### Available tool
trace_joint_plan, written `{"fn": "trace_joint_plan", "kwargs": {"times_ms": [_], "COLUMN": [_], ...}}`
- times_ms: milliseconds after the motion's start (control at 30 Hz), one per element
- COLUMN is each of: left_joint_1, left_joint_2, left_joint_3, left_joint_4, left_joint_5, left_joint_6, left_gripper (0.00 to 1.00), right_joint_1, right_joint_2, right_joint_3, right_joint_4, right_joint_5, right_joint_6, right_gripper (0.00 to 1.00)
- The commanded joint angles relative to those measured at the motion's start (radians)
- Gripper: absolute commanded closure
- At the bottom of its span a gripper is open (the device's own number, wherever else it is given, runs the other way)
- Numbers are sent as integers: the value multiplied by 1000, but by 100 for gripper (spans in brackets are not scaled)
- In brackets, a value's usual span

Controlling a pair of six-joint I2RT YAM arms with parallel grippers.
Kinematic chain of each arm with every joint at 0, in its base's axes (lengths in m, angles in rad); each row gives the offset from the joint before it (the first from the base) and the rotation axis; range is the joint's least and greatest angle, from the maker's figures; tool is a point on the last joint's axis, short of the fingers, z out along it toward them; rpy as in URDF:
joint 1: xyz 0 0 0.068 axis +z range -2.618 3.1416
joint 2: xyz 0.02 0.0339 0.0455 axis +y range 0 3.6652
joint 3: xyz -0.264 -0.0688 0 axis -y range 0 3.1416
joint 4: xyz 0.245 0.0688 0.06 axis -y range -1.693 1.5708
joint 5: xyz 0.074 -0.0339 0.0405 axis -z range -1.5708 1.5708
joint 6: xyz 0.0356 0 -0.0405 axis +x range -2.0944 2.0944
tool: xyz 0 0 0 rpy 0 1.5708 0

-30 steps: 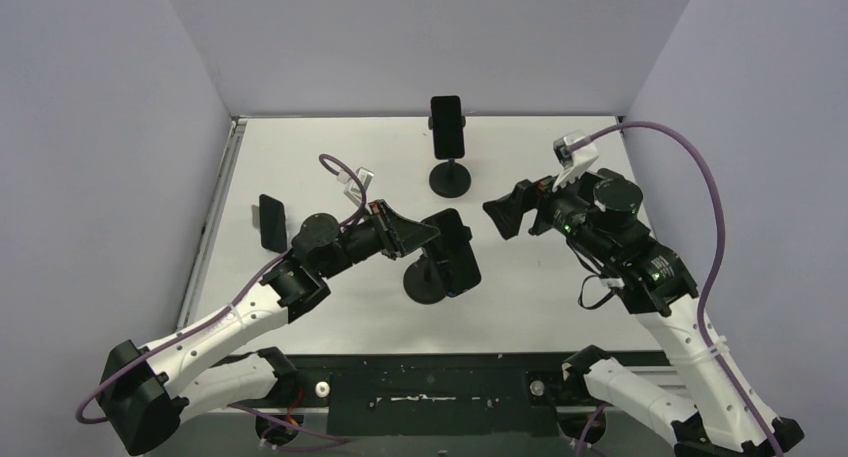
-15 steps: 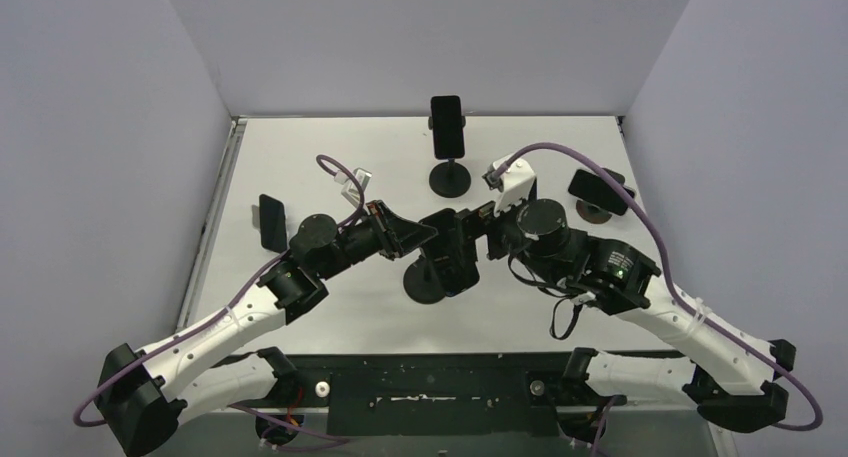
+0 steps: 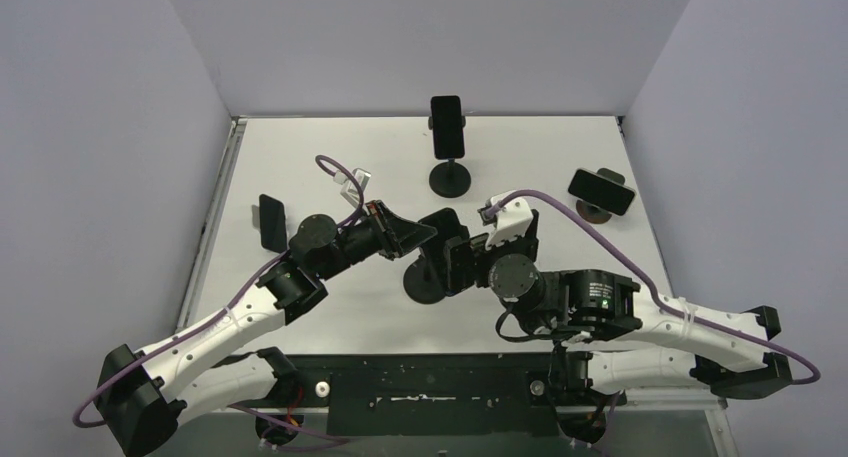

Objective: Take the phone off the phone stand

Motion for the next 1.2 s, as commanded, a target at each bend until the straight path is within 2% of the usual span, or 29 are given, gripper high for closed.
{"fn": "trace_joint_plan", "kwargs": {"times_ms": [0,167,300,467,933,1033,1167], "left_joint_1": [13,14,13,13,13,13,13], "left_joint_2": [11,24,32,34,23,18,12], "left_joint_3": [-14,-12,-3,-1,-4,-4,-8], "left_joint_4": [-101,-102,-102,-105,-106,-108,-110], "left_joint_5": [-41,-42,-41,-44,-37,-34,-36], "left_joint_6": [11,9,9,8,6,6,7], "left_gripper": [100,100,100,100,100,100,100], "right_joint_1": [1,-17,-17,-17,-25,-75,-207], "right_joint_2": [-21,-8,-50,-113,-11,-21,-45], "right_joint_3": [-19,4,-54,-143,-144,-157,-194], "right_joint_4": [18,-43,48,175,125,121,137], "right_joint_5": [174,129,-5,-169,-198,-230,-389], "right_joint_6": [187,218,28,-81,-137,-134,-145], "right_gripper": [0,0,0,0,0,0,0]}}
